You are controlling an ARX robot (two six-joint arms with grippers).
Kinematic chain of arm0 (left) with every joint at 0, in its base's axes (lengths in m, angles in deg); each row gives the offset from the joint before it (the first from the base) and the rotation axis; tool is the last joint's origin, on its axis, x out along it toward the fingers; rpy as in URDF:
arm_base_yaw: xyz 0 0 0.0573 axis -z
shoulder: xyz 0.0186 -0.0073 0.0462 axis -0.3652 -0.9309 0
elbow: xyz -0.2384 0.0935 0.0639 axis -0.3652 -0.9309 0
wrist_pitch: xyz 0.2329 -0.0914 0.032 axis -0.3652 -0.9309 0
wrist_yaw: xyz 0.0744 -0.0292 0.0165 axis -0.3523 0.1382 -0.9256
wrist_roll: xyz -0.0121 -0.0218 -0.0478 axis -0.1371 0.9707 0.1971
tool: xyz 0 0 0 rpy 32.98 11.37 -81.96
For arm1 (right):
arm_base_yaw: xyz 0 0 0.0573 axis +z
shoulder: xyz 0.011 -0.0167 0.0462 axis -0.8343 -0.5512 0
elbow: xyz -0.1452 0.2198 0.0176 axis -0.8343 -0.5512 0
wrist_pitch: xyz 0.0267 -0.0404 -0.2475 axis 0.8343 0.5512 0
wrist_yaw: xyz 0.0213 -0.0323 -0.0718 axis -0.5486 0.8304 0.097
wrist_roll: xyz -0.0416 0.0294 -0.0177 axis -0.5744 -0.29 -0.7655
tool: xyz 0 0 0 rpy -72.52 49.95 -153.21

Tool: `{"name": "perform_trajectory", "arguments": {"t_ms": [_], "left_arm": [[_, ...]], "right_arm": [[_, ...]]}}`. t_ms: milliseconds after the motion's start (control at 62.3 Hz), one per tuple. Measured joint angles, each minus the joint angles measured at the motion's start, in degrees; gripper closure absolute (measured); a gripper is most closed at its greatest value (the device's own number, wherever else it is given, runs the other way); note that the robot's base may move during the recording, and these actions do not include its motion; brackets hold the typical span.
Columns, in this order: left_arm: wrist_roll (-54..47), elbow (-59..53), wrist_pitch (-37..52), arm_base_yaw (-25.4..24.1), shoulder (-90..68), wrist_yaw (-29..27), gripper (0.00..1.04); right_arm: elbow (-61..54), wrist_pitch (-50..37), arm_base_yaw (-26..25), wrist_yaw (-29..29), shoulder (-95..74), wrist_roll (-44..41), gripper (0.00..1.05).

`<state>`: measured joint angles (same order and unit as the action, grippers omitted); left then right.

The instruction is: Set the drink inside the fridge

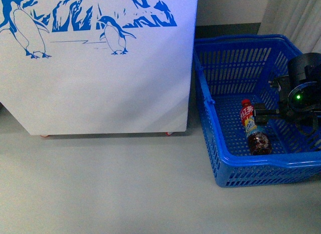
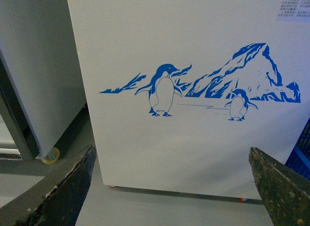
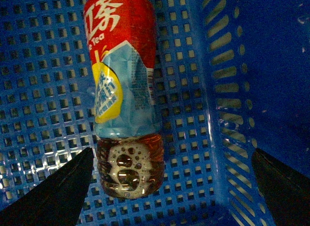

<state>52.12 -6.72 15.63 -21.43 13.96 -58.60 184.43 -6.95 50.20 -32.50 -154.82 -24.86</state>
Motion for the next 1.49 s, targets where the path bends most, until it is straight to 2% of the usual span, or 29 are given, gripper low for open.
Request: {"name": "perform_trajectory", "arguments": {"t_ms": [369, 771, 1076, 1381, 1413, 1494], "left_arm": [[0.0, 0.0, 0.0, 0.0, 0.0, 0.0, 0.08], [0.0, 0.0, 0.0, 0.0, 0.0, 0.0, 0.08], [0.0, 0.0, 0.0, 0.0, 0.0, 0.0, 0.08], [0.0, 0.0, 0.0, 0.0, 0.0, 0.0, 0.08], [0.0, 0.0, 0.0, 0.0, 0.0, 0.0, 0.08], [0.0, 0.0, 0.0, 0.0, 0.0, 0.0, 0.08]], "right_arm": [[3.8, 0.4, 0.5, -6.9, -4.6, 2.4, 0.07], [19.3, 7.1, 1.1, -5.6, -14.3, 2.4, 0.07], [30.1, 10.2, 1.1, -4.9, -21.4, -1.0, 0.07], [33.9, 11.7, 1.1, -5.7, -23.6, -1.3, 0.07], [33.9, 11.6, 1.1, -5.5, -23.6, -1.4, 0.09], [33.9, 11.5, 1.1, -5.0, -23.6, -1.4, 0.22]]}}
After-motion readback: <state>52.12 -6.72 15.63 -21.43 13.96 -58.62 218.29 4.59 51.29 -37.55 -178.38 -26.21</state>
